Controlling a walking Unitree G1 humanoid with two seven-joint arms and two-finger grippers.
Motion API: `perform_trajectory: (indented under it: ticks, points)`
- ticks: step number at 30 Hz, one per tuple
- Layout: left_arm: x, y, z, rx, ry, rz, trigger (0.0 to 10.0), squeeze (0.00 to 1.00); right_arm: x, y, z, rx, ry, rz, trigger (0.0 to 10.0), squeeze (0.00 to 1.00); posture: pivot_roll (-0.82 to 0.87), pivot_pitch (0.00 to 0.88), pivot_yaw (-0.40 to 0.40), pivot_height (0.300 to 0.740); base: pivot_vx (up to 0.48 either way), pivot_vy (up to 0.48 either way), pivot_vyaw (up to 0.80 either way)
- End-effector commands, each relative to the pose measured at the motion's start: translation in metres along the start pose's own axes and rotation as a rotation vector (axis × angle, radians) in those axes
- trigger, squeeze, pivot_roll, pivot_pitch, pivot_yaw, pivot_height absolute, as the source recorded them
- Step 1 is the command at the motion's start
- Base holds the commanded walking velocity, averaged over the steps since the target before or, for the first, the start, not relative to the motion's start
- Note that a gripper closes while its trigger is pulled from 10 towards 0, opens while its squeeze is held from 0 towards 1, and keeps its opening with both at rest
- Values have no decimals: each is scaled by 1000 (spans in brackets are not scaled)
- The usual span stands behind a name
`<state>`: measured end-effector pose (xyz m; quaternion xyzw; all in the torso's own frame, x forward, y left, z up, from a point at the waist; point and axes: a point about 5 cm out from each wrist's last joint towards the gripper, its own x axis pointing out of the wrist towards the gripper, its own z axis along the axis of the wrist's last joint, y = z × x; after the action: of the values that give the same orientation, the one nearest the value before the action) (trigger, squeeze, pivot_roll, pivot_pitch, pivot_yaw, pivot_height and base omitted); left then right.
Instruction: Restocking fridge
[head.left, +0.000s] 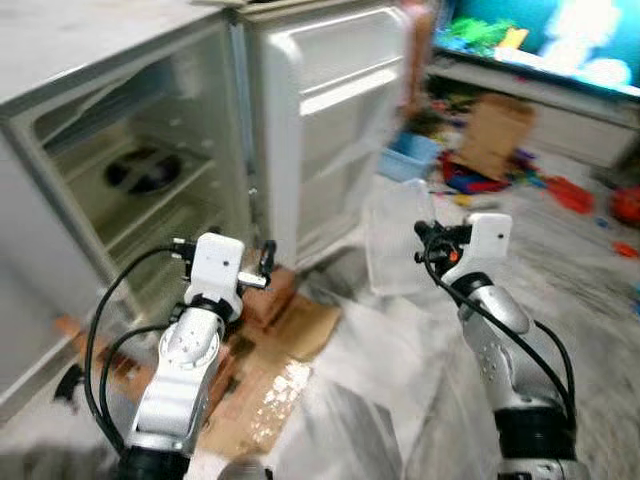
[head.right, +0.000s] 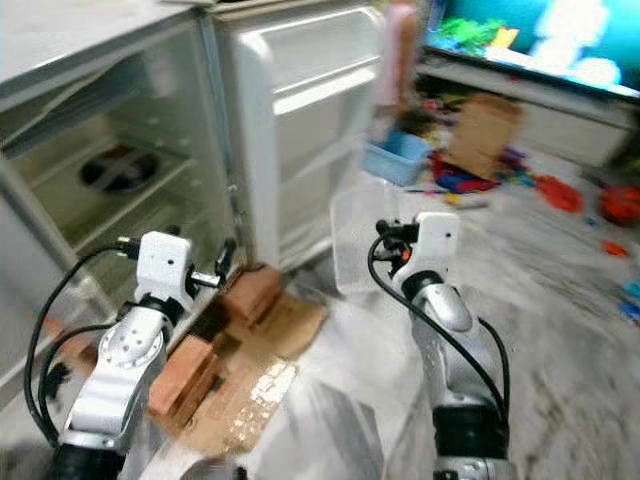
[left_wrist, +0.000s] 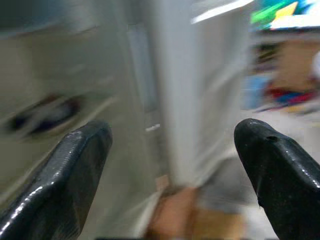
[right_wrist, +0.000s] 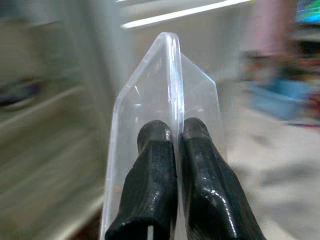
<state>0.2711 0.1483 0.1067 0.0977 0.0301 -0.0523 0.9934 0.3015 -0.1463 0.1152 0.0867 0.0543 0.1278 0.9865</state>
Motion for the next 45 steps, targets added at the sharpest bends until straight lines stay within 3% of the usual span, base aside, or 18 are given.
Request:
perform_trajectory:
  ticks: [1, 10, 27, 34, 45]
  points:
    - [1, -3, -1, -11, 14, 13, 10000, 0, -2, -6, 2, -14, 1, -3, 10000, 0, 43, 0, -44, 740, 341, -334, 788]
    - [1, 4, -3, -88, 36, 92, 10000, 0, -1, -3, 3, -16, -3, 22, 10000, 0, 47, 0, -46, 740, 108, -108, 790]
    - [1, 7, -7, -70, 75, 141, 10000, 0, 2, 5, 4, -31, -10, 86, 10000, 0, 48, 0, -46, 740, 0, 0, 788]
    - [1, 9, -9, -87, 86, 155, 10000, 0, 3, 5, 6, -32, -14, 87, 10000, 0, 50, 0, -48, 740, 0, -406, 752]
    - [0, 11, -11, -98, 102, 178, 10000, 0, 4, 5, 6, -33, -23, 84, 10000, 0, 50, 0, -48, 740, 0, -450, 0]
